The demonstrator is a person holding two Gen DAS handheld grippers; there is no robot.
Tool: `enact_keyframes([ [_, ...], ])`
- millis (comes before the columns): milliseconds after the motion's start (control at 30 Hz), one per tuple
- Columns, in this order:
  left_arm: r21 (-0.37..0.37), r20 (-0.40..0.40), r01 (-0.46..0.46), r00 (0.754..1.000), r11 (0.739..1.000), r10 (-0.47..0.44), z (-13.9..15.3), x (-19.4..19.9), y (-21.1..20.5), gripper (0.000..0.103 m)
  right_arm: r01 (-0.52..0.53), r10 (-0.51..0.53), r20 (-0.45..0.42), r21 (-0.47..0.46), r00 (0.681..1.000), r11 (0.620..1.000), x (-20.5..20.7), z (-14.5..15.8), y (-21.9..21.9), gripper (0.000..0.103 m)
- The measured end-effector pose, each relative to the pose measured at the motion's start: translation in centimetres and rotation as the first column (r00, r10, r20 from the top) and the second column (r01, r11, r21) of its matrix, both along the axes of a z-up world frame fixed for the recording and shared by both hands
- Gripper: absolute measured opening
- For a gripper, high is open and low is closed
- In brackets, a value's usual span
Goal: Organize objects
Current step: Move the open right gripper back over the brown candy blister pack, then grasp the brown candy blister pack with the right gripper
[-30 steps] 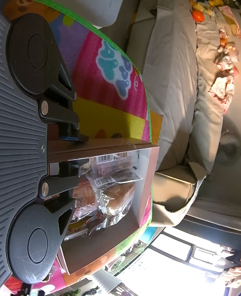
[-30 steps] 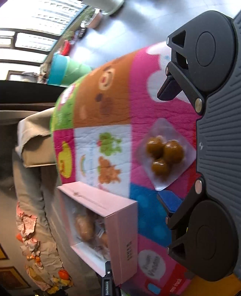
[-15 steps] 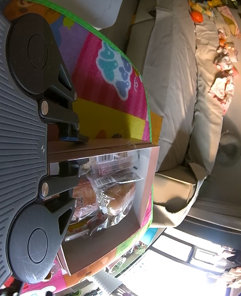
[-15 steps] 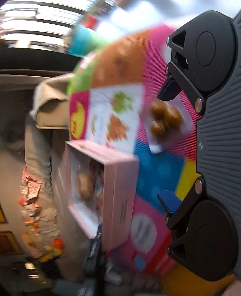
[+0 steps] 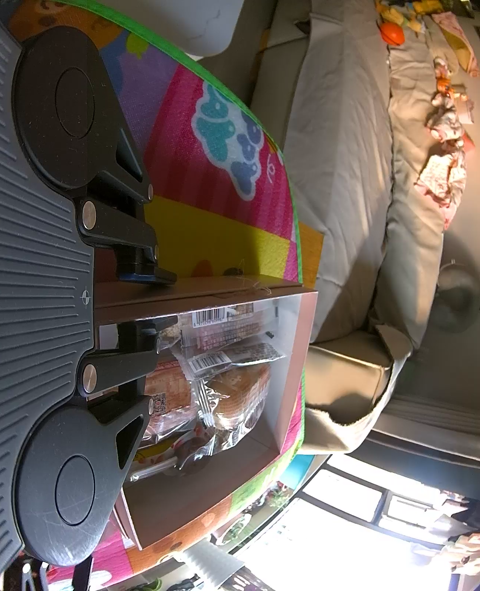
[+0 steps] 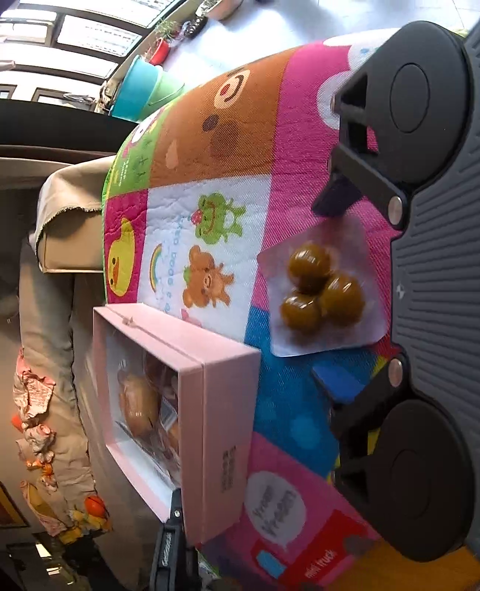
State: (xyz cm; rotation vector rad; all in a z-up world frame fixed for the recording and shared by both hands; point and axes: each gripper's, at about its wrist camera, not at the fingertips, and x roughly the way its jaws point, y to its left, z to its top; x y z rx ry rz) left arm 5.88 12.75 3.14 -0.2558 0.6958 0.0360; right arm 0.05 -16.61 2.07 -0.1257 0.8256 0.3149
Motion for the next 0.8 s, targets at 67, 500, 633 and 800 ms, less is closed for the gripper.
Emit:
enact_keyframes([
  [67,0.001,0.000,0.000,1.000,1.000,0.000,0.0,0.0,0.0,0.019,-0.003,0.003,0.002,0.000,1.000,1.000,-0.7,0.7,0.1,0.074],
  [500,-0.018,0.005,0.001,1.000,1.000,-0.001,0.1,-0.4,0.2,0.020,-0.025,0.026,0.077,-0.016,0.997,1.000,-3.8,6.8,1.0,0.034],
  [633,-0.024,0.007,0.006,1.000,1.000,-0.006,0.1,-0.5,0.4,0.021,-0.010,0.017,0.123,-0.064,0.992,0.998,-3.6,7.8,1.0,0.042],
  [800,-0.024,0.007,0.005,1.000,1.000,-0.005,0.0,-0.5,0.4,0.021,0.016,-0.011,0.097,-0.051,0.995,0.999,-3.2,6.6,-0.3,0.080],
])
